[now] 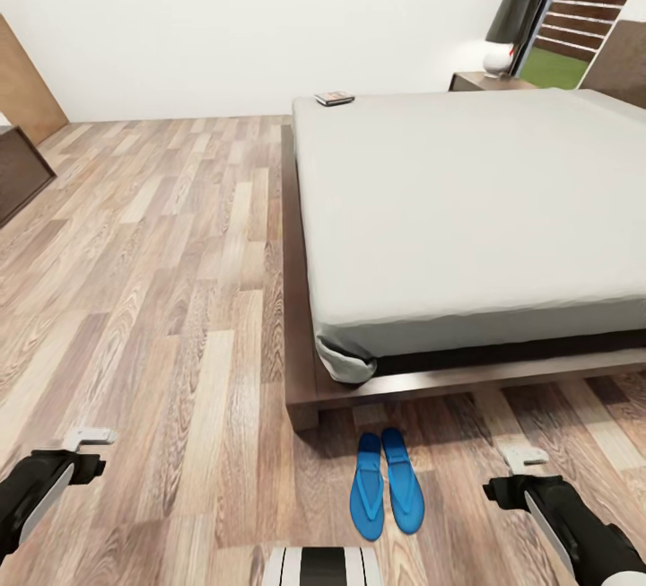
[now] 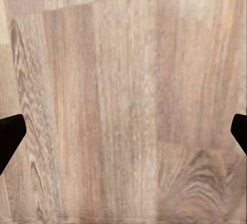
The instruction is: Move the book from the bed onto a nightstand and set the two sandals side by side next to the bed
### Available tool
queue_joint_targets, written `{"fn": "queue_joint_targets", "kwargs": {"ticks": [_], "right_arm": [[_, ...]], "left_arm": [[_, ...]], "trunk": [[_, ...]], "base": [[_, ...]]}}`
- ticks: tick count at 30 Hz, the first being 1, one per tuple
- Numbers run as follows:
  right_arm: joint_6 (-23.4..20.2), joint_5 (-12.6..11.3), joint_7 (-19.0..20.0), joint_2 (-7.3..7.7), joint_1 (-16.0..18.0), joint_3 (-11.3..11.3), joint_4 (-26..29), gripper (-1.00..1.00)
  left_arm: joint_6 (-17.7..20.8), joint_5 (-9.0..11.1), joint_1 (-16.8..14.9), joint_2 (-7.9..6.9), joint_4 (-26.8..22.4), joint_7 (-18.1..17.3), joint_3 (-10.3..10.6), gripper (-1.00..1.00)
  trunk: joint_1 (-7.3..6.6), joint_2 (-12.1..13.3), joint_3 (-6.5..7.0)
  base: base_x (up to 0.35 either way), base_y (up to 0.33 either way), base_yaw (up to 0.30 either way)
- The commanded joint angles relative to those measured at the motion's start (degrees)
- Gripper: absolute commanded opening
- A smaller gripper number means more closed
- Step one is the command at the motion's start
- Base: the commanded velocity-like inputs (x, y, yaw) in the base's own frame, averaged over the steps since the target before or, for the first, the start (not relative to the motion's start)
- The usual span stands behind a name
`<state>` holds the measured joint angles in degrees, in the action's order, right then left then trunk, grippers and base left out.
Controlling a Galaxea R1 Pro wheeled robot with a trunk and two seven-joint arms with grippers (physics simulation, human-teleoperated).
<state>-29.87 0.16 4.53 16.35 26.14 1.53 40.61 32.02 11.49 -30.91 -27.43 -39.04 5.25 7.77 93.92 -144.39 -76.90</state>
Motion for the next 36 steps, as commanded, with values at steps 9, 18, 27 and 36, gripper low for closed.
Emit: {"fn": "queue_joint_targets", "kwargs": {"ticks": [9,18,27,36], "right_arm": [[-0.7,0.0,0.2,1.83,-4.5,0.1,0.0,1.0],[-0.4,0.0,0.0,2.05,-6.3,0.2,-2.8,1.0],[0.4,0.1,-0.2,1.91,-6.7,0.3,-6.2,1.0],[4.4,0.1,-0.3,1.62,-6.8,0.5,-10.4,1.0]], "left_arm": [[-5.0,0.4,0.0,-0.08,11.6,0.5,0.5,1.0],[-8.9,0.3,1.3,-0.04,15.8,0.5,0.7,1.0],[-16.1,0.6,2.0,0.85,24.1,0.6,0.8,1.0],[-24.6,0.7,2.4,6.45,30.8,0.6,0.6,1.0]], "trunk": [[-0.24,0.1,1.96],[-0.47,0.2,3.95],[-0.7,0.3,5.95],[-0.94,0.5,7.94]], "base": [[0.0,0.0,0.0],[0.0,0.0,0.0],[0.0,0.0,0.0],[0.0,0.0,0.0]]}}
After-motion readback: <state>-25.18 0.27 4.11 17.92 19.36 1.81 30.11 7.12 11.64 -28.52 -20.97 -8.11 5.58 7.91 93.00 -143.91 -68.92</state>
